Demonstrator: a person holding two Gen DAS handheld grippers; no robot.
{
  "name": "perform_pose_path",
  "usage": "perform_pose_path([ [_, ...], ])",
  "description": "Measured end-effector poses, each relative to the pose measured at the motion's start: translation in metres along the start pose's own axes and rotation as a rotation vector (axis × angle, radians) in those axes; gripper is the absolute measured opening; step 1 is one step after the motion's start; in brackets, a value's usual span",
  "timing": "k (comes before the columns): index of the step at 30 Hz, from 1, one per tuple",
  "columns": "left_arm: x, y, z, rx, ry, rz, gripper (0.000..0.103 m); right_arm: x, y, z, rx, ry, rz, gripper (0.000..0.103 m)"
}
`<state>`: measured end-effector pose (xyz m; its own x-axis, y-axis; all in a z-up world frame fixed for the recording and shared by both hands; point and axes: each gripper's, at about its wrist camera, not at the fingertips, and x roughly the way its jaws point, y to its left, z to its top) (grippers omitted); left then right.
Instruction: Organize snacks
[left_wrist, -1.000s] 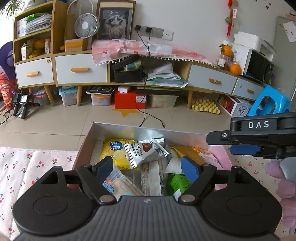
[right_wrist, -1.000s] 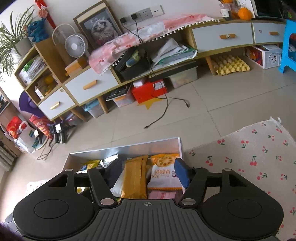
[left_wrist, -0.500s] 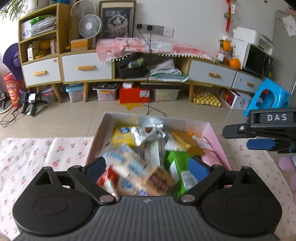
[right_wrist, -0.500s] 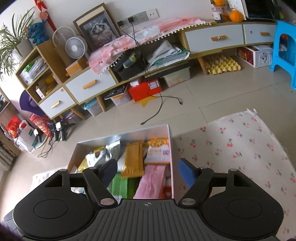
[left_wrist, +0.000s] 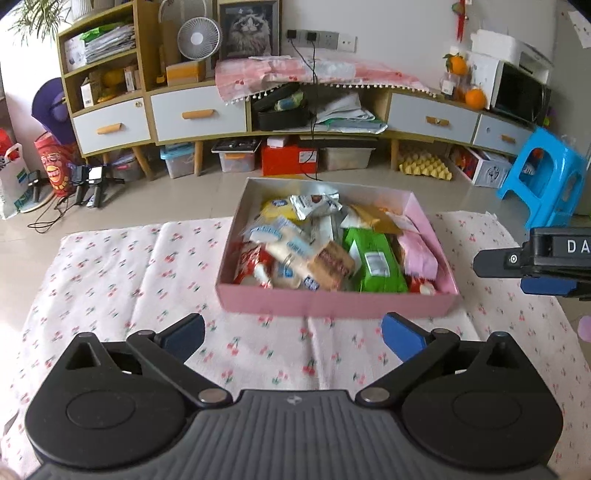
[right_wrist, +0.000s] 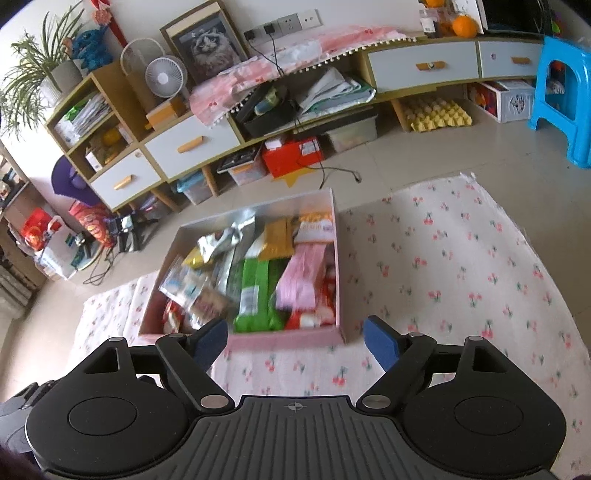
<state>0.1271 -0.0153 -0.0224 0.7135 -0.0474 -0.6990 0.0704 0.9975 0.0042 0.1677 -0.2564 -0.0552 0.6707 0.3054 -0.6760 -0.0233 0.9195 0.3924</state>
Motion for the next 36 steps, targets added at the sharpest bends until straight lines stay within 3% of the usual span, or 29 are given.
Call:
perform_pose_path([
  [11,-0.032,-0.005,-0.027,0.001,0.041,0.045,0.102,-0.034,0.011,-0.036,-0.071,0.057,-0.037,0.085],
  [15,-0.040,0.000,-0.036,-0.057,0.075,0.039,0.102,-0.047,0.017,-0.049,-0.108,0.041,-0.046,0.092],
  [22,-0.043,0.010,-0.051,-0.107,0.103,0.069,0.102,-0.052,0.026,-0.073,-0.178,0.058,-0.078,0.092],
  [28,-0.047,0.011,-0.059,-0.082,0.115,0.085,0.102,-0.055,0.040,-0.089,-0.270,0.050,-0.083,0.092],
  [36,-0.050,0.010,-0.062,-0.072,0.117,0.099,0.102,-0.057,0.043,-0.094,-0.283,0.033,-0.101,0.092],
])
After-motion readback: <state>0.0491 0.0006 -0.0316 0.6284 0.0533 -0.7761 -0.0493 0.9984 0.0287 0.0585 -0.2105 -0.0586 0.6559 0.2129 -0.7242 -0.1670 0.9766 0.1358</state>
